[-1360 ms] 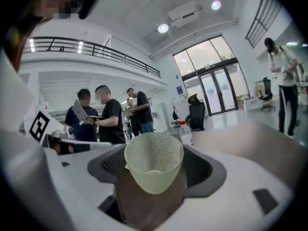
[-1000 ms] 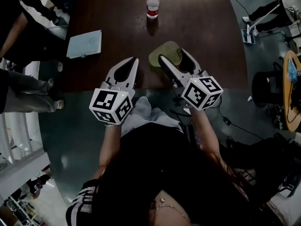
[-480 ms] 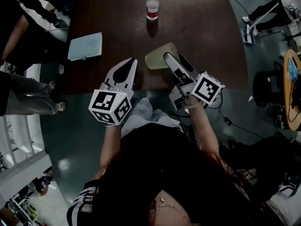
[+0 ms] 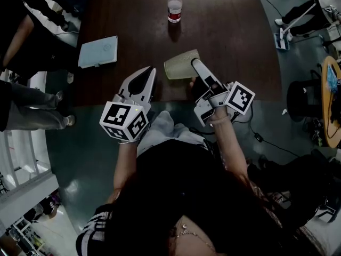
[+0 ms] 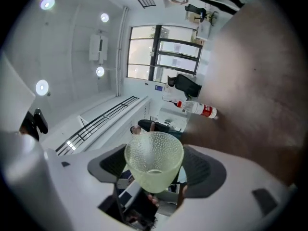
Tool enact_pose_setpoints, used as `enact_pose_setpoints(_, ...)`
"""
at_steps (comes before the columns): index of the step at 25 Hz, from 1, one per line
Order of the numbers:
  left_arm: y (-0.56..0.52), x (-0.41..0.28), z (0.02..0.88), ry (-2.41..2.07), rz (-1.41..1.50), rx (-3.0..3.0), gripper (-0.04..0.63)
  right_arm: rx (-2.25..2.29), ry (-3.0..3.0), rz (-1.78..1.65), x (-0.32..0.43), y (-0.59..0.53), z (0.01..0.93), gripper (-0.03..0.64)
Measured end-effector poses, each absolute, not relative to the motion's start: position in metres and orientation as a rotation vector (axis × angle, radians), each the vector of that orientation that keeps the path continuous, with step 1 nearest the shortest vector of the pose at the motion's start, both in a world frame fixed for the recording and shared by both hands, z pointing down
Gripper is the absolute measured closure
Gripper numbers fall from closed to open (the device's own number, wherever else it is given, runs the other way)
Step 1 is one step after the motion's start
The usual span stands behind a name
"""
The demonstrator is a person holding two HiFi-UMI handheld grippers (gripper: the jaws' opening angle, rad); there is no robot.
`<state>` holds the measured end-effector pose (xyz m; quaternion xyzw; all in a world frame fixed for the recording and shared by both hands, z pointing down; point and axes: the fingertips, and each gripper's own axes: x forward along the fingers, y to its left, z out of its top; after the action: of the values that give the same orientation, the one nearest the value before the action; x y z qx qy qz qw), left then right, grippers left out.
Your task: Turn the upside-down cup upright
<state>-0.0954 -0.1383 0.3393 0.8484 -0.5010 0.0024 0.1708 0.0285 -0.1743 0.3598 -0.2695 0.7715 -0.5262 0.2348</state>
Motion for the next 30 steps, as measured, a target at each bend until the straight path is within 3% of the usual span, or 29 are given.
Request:
enact_pose_setpoints(23,-0.128,-0.105,0.330,-1.161,-0.125,2.519,0.591,-0.439,1.882,-1.605,0.015,-0.167,0.360,0.256)
enact_pose_setpoints(30,-0.119,-0.095,0.327,-1.033,-0.090,2.583,0.500,-0.400,1.873,-1.610,0.013,-0.165,0.357,0.256)
